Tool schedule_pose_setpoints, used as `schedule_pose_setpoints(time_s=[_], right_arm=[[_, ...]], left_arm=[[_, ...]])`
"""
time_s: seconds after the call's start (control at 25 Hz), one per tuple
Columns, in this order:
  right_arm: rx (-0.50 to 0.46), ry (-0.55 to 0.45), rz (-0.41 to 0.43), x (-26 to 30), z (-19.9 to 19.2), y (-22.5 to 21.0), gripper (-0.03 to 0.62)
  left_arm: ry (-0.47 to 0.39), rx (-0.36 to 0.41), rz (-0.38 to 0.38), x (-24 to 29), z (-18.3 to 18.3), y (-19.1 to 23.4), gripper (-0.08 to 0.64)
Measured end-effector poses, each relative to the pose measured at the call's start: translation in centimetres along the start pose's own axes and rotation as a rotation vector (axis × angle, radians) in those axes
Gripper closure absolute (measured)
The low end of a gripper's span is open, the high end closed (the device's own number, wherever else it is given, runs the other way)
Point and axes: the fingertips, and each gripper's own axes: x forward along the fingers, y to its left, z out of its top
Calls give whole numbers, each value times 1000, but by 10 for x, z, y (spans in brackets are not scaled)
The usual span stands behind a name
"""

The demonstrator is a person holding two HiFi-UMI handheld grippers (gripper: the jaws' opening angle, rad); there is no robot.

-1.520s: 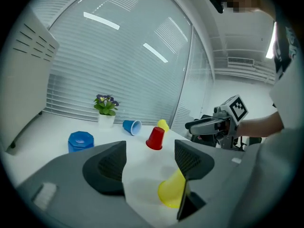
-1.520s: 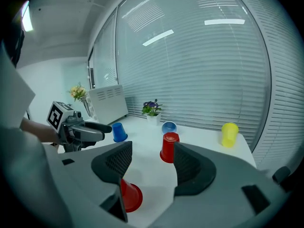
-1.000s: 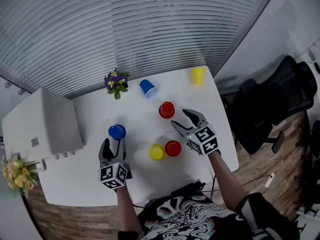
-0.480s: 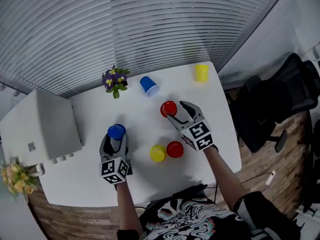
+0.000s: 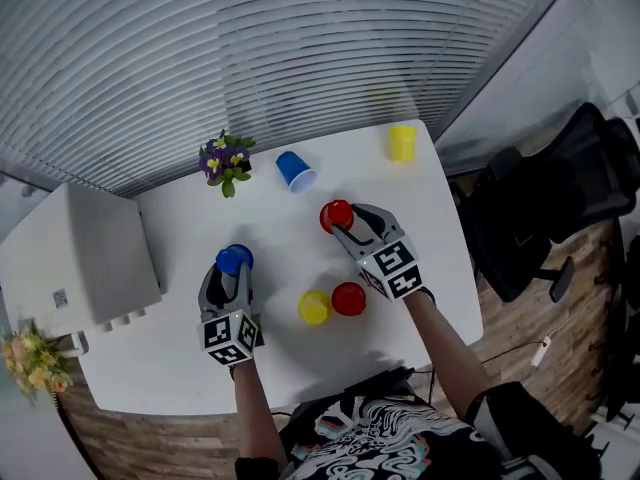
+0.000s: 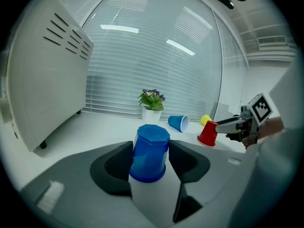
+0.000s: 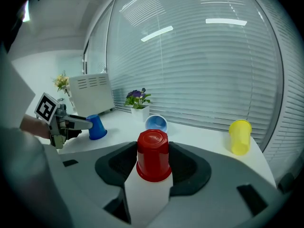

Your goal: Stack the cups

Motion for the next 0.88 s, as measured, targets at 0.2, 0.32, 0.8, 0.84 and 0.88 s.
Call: schedule_pose_setpoints(time_s=[0.2, 0.32, 0.8, 0.84, 0.88], right_arm=[[-3, -7, -8, -7, 2, -1, 387], [5, -9, -17, -14, 0, 0, 387], [34, -17, -63, -53, -14, 2, 387], [37, -17, -69, -56, -16, 2, 387], [40, -17, -75, -60, -18, 3, 387]], left_arm=[[-6, 20, 2, -1, 3, -4, 330], [1, 23, -19, -2, 3, -11, 331], [-5, 71, -111, -13, 15, -48, 334], [-7, 73, -119, -14, 16, -51, 334], [-10, 77, -127, -16, 17, -54, 334]])
